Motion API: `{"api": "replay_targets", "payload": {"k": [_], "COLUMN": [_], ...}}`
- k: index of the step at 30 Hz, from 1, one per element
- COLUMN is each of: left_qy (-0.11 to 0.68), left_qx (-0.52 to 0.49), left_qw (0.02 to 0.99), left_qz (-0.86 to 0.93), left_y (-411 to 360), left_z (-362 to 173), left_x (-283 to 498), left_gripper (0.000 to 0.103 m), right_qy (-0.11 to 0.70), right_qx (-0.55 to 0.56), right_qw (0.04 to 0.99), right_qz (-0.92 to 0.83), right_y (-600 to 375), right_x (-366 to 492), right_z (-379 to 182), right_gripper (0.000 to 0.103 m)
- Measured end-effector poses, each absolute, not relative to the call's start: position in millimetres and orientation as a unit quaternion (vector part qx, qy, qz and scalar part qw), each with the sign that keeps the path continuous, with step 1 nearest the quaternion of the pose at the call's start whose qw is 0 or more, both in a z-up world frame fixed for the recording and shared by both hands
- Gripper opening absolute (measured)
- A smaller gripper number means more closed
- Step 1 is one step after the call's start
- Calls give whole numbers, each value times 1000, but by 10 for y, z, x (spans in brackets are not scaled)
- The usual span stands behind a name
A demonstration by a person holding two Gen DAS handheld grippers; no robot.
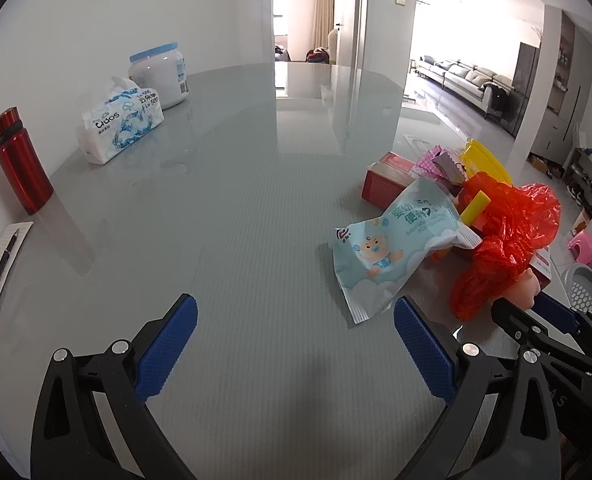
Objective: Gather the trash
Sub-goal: 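Reach the right tool to the pink pig head and close on it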
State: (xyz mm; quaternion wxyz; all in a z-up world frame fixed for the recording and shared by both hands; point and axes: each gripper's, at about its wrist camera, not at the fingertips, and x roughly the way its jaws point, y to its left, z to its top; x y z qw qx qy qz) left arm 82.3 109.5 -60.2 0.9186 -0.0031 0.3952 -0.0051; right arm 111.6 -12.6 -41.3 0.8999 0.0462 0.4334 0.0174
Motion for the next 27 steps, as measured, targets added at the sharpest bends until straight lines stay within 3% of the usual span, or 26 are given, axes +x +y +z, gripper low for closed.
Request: {"api": "replay_targets", "payload": {"k": [2,4,27], "left_qy": [395,395,413], "left_qx": [-4,-4,-1], "left_qw": [919,919,910], "left_qz": [-6,-7,-36], "left_y": [1100,1105,808], "left_z": [-608,-611,-698], "left_x": [828,833,980], "left_gripper": [97,97,97], "right_qy": [434,432,423], "right_qx": [48,49,96], "right_qw": [899,900,899], "right_qz": [20,24,64], "right_y": [-120,-123,-441], "right_x": [1132,1131,700], "right_z": [-421,-420,-259], "right_gripper": [46,35,34]}}
